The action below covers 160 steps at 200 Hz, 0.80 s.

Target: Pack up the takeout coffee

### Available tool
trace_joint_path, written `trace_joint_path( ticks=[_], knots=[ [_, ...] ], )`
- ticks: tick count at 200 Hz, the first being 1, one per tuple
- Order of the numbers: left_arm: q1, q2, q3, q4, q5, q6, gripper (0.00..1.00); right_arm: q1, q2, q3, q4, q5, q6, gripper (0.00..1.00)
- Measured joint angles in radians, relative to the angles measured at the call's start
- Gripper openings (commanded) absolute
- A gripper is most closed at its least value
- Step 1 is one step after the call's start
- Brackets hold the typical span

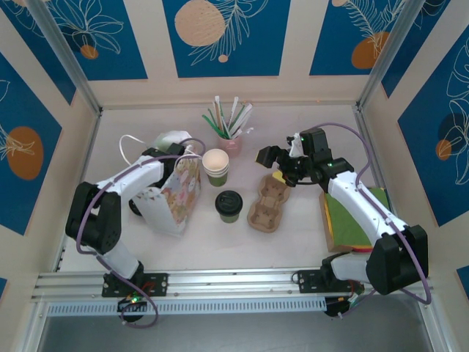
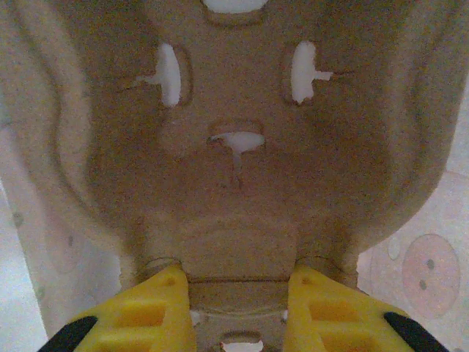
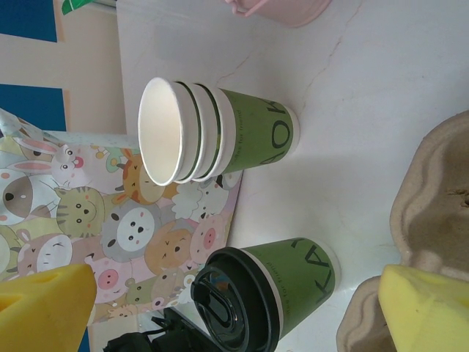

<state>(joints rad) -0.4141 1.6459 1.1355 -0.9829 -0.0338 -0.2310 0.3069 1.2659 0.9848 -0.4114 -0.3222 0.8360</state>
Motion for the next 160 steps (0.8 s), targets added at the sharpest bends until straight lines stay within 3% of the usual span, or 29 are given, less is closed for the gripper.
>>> trace_joint_path(
  ticks=[160],
  knots=[
    [-0.002,0.021,0.0,0.0,0.0,0.0,0.26,-0.001,-0.026,-0.013,0.0,0.0,0.0,0.99]
  ],
)
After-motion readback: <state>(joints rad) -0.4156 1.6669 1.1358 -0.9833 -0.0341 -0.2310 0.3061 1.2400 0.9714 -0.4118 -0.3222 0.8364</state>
